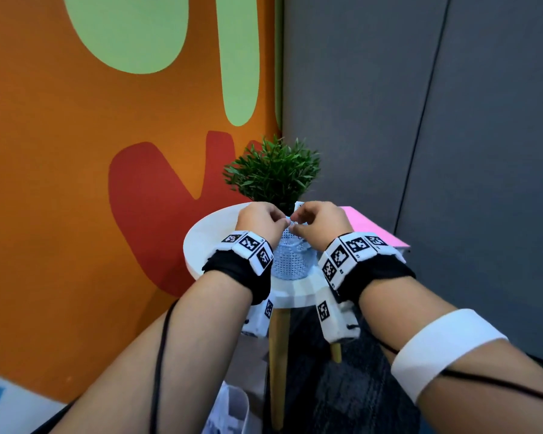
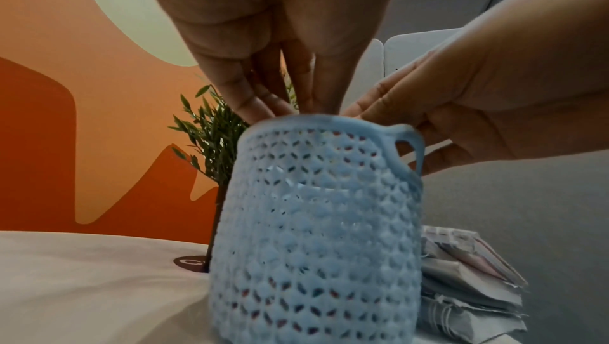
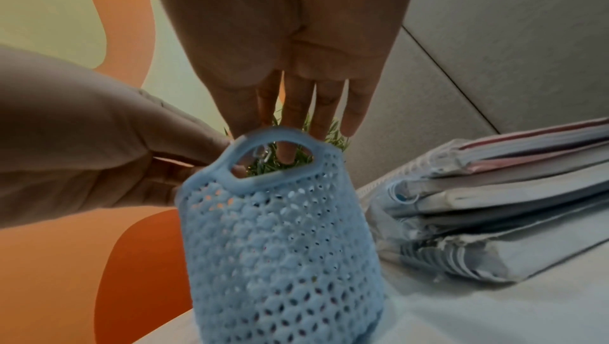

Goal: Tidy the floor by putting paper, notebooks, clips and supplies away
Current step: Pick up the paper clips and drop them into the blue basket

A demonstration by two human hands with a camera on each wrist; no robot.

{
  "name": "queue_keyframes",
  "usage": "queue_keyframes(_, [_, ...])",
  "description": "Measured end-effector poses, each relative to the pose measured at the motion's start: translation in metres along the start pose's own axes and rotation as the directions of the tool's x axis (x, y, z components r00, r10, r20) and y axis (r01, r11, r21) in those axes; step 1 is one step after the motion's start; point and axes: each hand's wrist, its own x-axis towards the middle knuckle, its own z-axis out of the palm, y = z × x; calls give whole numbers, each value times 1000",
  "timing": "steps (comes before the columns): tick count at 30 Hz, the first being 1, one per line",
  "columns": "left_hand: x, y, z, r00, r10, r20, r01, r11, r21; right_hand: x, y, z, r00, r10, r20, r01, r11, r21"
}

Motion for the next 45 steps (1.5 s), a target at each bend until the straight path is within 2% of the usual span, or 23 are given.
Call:
queue_keyframes(4, [-3, 5, 1, 999, 17, -33, -17, 1000, 3, -5, 3, -1, 1000, 6, 7, -6, 1000, -16])
queue_keyframes(10, [-12, 19, 3, 994, 100, -54, -100, 995, -10, -19, 10, -16, 997, -33, -63, 36, 999, 38])
queue_keyframes(16, [-45, 49, 29, 988, 146, -48, -151, 979, -134, -53, 33, -49, 992, -29, -123, 36, 998, 56])
queue_keyframes(22, [-110, 60, 92, 988, 135, 69, -123, 980, -159, -116, 102, -74, 993, 72, -95, -73, 997, -1])
queue_keyframes(25, [-143, 50, 134, 982, 50, 181, -27, 992, -126, -154, 145, -78, 989, 142, -49, -145, 987, -63])
queue_keyframes(28, [-182, 32, 174, 954, -37, 297, 47, 999, -26, -197, 186, -75, 973, 230, 19, -226, 965, -130])
queue_keyframes(30, [-210, 16, 199, 915, -108, 388, 99, 994, 44, -224, 212, -67, 950, 294, 103, -271, 943, -192])
queue_keyframes(34, [-270, -20, 239, 803, -251, 541, 196, 968, 159, -276, 254, -42, 861, 395, 321, -316, 909, -273])
queue_keyframes(37, [-315, -50, 261, 707, -345, 618, 227, 937, 264, -314, 278, -15, 811, 433, 394, -340, 896, -284])
queue_keyframes(39, [-344, -72, 271, 621, -424, 659, 232, 903, 362, -340, 290, 4, 764, 477, 436, -360, 874, -325])
queue_keyframes(41, [-370, -94, 278, 537, -506, 674, 216, 856, 470, -367, 305, 23, 695, 526, 490, -388, 848, -361])
queue_keyframes(43, [-388, -111, 279, 445, -584, 679, 171, 800, 576, -395, 320, 40, 609, 556, 566, -383, 830, -404])
queue_keyframes(45, [-401, -124, 277, 331, -643, 691, 101, 752, 651, -421, 334, 55, 518, 583, 626, -372, 812, -449])
